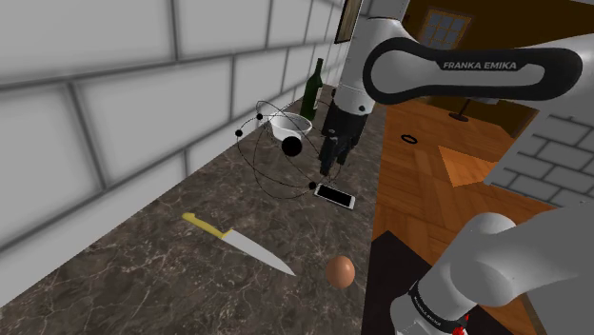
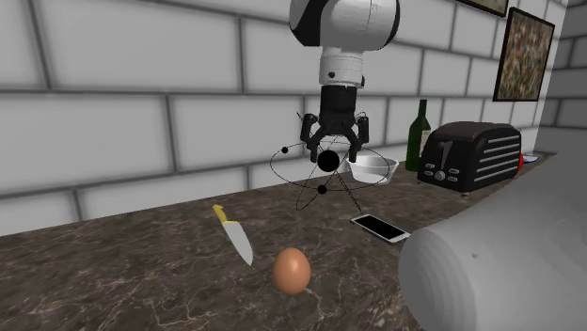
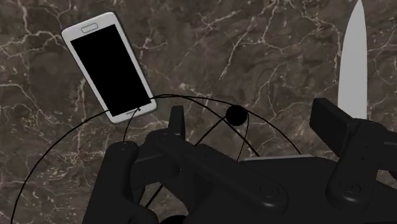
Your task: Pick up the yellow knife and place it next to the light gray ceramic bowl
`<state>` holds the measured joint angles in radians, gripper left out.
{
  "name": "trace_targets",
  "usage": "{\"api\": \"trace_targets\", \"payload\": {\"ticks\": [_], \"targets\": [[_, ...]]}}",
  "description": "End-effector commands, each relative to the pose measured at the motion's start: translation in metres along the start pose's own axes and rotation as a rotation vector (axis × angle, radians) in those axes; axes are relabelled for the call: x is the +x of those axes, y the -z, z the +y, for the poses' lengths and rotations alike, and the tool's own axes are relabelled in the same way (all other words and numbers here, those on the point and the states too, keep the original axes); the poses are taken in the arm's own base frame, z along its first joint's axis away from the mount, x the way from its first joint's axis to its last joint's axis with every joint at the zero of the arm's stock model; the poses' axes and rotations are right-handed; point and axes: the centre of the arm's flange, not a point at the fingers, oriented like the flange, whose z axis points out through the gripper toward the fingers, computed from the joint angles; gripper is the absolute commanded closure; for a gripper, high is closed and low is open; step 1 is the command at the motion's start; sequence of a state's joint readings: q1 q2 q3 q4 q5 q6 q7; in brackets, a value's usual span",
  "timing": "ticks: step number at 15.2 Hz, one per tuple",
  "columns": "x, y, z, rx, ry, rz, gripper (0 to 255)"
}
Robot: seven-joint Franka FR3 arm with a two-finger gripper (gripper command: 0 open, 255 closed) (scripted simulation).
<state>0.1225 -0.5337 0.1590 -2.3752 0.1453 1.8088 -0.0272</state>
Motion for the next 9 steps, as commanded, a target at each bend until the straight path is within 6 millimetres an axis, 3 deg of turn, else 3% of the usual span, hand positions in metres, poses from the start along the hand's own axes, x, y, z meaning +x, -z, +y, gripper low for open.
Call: {"api": "trace_targets", "payload": {"ticks": [1,7,8,9], "targets": [[0.015,-0.012,-0.022,-0.001,0.018,0.003,0],[0.058,-0.046,-0.080,-0.007,0.070,0.011,0],[0.010,-0.056,-0.068,-0.042,0.057,-0.326,0],[0.010,-0.056,-0.068,-0.042,0.057,-0.326,0]]}}
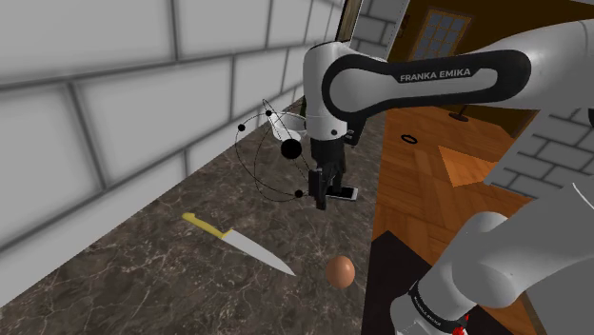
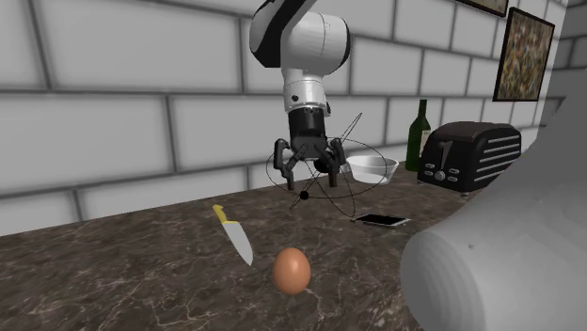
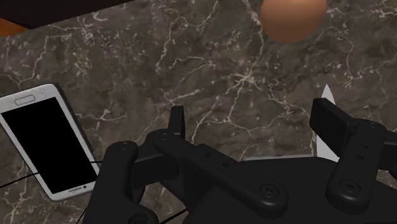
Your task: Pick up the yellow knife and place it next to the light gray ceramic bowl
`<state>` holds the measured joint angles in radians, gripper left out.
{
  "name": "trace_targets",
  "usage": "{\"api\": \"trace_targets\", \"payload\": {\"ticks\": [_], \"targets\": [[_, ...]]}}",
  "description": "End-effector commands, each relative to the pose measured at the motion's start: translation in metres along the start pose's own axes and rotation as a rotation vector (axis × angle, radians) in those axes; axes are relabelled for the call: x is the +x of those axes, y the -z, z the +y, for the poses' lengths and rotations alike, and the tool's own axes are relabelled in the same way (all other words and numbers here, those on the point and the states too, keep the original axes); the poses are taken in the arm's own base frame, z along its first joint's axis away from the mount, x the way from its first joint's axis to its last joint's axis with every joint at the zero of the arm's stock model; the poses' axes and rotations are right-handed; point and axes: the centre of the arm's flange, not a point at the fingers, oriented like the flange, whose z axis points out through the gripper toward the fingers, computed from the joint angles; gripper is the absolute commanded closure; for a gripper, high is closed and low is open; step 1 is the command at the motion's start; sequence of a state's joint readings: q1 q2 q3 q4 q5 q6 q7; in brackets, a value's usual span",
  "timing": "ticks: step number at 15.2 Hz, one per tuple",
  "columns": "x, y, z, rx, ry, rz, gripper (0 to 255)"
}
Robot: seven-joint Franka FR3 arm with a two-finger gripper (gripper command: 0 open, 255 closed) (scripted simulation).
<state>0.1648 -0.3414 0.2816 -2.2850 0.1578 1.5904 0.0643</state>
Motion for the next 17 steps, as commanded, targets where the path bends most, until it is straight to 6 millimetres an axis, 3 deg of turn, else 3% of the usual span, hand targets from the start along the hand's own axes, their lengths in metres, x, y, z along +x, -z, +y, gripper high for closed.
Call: {"api": "trace_targets", "payload": {"ticks": [1,17], "targets": [[0.010,0.000,-0.008,-0.008,0.015,0.016,0],[0.153,-0.017,-0.154,-0.148,0.249,0.159,0]]}}
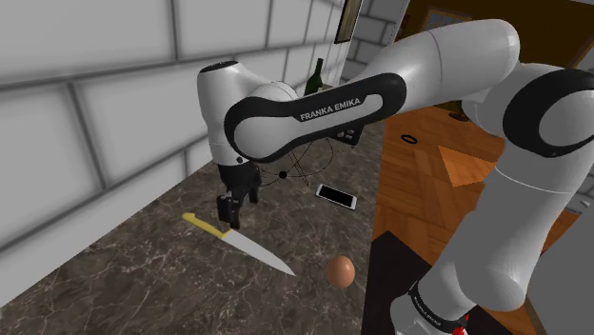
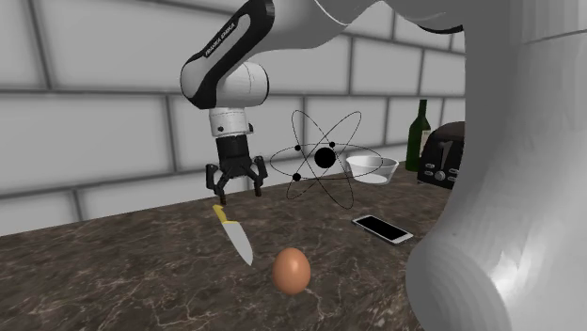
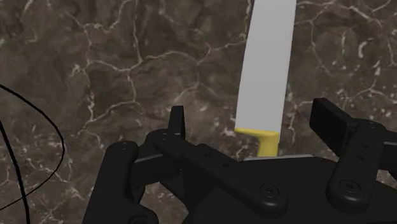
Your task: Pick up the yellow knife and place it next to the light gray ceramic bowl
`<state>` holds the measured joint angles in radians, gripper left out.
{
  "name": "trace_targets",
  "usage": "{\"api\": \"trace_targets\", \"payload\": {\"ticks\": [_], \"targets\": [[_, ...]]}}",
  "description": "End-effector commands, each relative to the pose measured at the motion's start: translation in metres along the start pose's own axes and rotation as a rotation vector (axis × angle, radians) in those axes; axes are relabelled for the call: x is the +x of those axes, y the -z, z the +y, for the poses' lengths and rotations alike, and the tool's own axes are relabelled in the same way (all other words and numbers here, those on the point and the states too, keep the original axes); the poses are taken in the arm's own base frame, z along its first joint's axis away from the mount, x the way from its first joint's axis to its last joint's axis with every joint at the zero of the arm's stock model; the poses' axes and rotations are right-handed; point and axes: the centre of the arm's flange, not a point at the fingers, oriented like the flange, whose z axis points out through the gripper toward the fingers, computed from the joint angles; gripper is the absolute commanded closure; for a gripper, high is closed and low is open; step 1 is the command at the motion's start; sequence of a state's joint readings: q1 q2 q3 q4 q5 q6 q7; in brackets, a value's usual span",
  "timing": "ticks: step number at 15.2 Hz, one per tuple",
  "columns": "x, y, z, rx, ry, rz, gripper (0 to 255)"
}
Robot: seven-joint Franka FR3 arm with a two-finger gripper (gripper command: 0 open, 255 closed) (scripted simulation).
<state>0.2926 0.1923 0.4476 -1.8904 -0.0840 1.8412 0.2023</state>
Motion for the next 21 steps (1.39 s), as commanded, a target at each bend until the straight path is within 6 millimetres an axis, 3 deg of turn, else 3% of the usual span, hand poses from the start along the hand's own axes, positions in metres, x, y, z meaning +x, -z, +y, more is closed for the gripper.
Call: {"api": "trace_targets", "payload": {"ticks": [1,5,13,20,21], "targets": [[0.020,-0.003,-0.015,-0.018,0.030,0.019,0],[0.054,-0.007,-0.045,-0.049,0.083,0.051,0],[0.056,-0.047,-0.043,-0.049,0.083,0.051,0],[0.056,-0.047,-0.043,-0.049,0.083,0.051,0],[0.056,-0.047,-0.043,-0.049,0.083,0.051,255]]}}
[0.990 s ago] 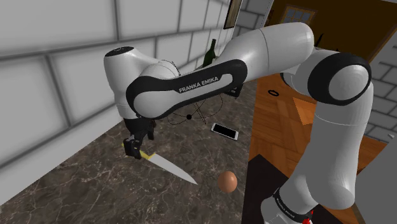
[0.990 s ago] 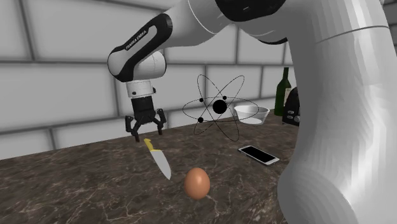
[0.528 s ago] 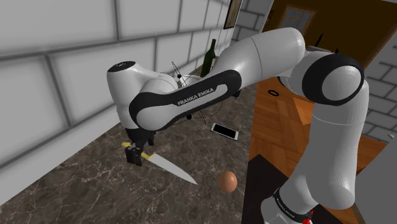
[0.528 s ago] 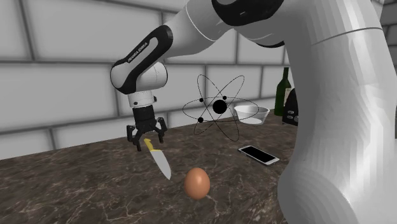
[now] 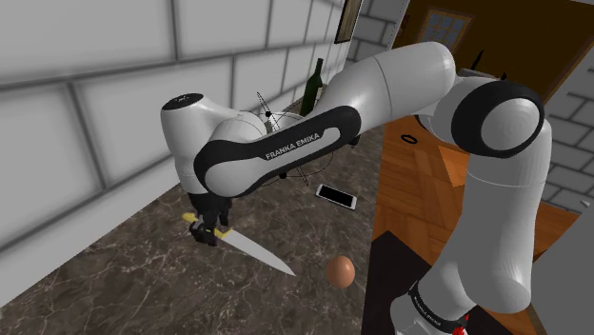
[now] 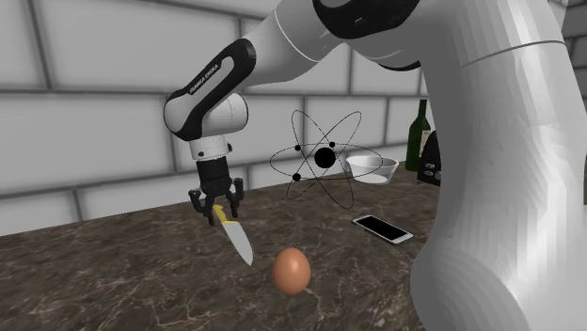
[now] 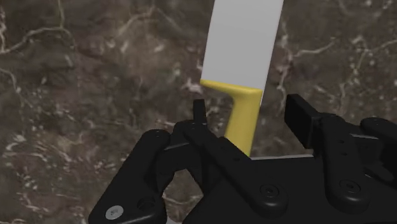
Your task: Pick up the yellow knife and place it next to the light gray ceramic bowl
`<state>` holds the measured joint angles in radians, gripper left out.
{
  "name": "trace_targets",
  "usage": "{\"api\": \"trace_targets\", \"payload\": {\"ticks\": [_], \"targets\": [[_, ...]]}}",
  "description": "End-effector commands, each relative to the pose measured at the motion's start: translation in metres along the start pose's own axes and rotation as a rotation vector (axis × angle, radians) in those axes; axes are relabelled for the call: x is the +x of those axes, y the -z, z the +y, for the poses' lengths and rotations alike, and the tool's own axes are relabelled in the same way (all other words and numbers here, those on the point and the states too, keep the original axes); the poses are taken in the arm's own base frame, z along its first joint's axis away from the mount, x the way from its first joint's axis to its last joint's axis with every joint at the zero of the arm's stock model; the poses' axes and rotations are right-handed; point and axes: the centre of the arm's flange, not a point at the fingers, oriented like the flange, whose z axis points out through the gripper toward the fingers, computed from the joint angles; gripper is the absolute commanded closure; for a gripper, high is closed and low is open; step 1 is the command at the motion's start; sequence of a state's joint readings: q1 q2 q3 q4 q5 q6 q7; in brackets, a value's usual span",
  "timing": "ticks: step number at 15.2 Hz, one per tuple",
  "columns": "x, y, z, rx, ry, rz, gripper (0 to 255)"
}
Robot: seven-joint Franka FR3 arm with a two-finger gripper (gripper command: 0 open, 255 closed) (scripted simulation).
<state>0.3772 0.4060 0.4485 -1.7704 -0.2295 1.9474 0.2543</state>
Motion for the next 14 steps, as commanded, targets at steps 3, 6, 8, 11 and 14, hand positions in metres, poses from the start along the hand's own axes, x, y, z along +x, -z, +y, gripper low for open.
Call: {"api": "trace_targets", "payload": {"ticks": [3,6,8,11,14], "targets": [[0.000,0.000,0.000,0.000,0.000,0.000,255],[0.000,0.000,0.000,0.000,0.000,0.000,255],[0.000,0.000,0.000,0.000,0.000,0.000,255],[-0.002,0.010,0.001,0.000,0.000,0.000,255],[-0.004,0.026,0.002,0.000,0.000,0.000,255]]}}
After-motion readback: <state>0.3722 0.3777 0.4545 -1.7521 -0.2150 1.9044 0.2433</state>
